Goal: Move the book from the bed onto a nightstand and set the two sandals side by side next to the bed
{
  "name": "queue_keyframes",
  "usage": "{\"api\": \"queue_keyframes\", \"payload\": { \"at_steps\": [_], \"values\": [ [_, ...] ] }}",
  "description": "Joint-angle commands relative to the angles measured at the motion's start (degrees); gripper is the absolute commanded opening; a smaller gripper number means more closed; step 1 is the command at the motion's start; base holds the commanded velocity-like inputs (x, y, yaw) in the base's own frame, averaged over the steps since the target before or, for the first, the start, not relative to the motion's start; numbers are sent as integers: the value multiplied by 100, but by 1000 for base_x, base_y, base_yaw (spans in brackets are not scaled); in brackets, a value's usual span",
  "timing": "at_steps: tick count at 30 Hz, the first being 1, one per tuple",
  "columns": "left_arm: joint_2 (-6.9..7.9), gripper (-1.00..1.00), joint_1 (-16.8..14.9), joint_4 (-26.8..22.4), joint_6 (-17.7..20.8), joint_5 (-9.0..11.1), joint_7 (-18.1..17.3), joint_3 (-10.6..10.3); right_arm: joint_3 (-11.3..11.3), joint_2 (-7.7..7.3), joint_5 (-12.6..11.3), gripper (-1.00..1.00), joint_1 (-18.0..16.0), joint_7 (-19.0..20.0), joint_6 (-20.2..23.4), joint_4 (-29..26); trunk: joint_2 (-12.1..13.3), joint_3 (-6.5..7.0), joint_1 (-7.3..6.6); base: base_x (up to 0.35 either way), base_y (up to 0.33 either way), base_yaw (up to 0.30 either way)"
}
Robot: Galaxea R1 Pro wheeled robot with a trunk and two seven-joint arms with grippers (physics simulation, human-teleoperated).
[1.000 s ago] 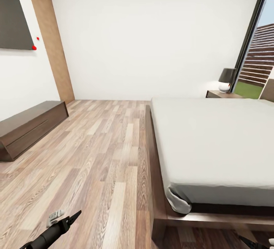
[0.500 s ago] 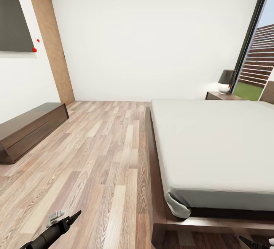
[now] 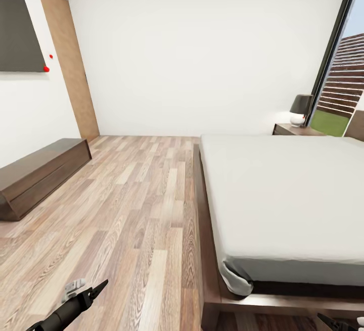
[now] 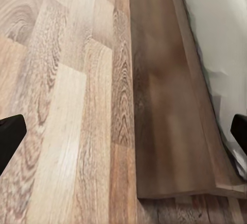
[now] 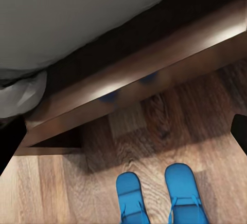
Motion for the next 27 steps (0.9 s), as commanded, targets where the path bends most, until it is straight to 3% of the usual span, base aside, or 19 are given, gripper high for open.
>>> {"api": "queue_keyframes", "payload": {
  "at_steps": [1,24,27],
  "values": [
    [0,100,-4,5,30,18,-28,14,49,2,-42,100,-9,33,-10,21,39,13,-24,0,0,0],
    [-54,100,-4,13,26,18,50,-10,59,24,-42,100,-10,23,-17,26,961,426,-529,0,0,0],
    [-169,100,-4,13,21,8,336,-64,69,170,-37,100,-8,6,-18,27,1082,480,-595,0,0,0]
  ]
}}
